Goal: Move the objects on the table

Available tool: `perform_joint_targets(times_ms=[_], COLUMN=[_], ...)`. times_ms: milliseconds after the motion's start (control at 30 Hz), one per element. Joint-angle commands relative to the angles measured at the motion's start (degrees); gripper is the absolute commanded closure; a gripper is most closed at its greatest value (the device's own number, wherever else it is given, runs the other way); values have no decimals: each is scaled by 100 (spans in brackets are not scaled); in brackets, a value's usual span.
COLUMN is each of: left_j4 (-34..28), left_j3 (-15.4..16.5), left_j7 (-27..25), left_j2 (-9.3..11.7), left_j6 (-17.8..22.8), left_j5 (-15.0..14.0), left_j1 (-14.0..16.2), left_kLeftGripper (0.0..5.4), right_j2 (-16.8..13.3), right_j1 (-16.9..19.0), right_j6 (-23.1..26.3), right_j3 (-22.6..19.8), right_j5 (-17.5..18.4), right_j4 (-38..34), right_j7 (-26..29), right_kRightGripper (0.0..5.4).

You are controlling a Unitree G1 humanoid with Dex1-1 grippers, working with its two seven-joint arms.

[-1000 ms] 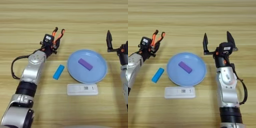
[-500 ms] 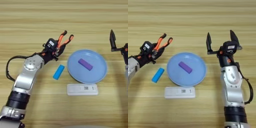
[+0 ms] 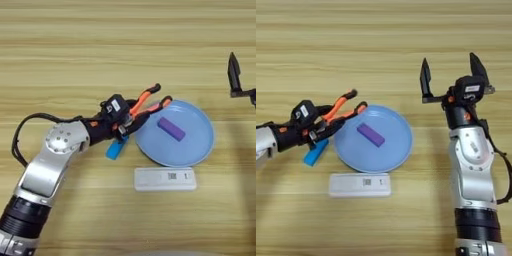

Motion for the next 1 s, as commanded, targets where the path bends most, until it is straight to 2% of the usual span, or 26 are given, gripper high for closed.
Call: perform_joint_targets(times_ms=[33,200,333,533,800,900,1000], left_j4=[-223,-362,-340,-332,-200,-219,-256], left_j3=[-189,-268,-309,-362,-370,-362,-339], left_j7=[-343,-645,-703,-931,-1267,-1398,-1517], left_j2=[261,433,524,664,789,827,870], left_j6=[77,112,131,26,-122,-205,-260], left_j5=[-87,-183,-135,-204,-275,-294,-322], left_j1=[76,72,2,-28,-103,-112,-122], left_kLeftGripper=[310,310,310,310,310,310,310], right_j2=[-177,-340,-502,-730,-1275,-1551,-1866], right_j1=[-146,-138,-74,-12,192,406,600], right_j6=[118,202,261,515,1149,1417,1669], right_j3=[-66,-4,94,206,416,582,796], right_j5=[125,279,356,742,1678,2096,2300], right_j4=[-145,-270,-446,-816,-1415,-1724,-1860], right_j7=[151,432,777,1369,2659,3331,3998], right_kRightGripper=[0,0,0,0,0,0,0])
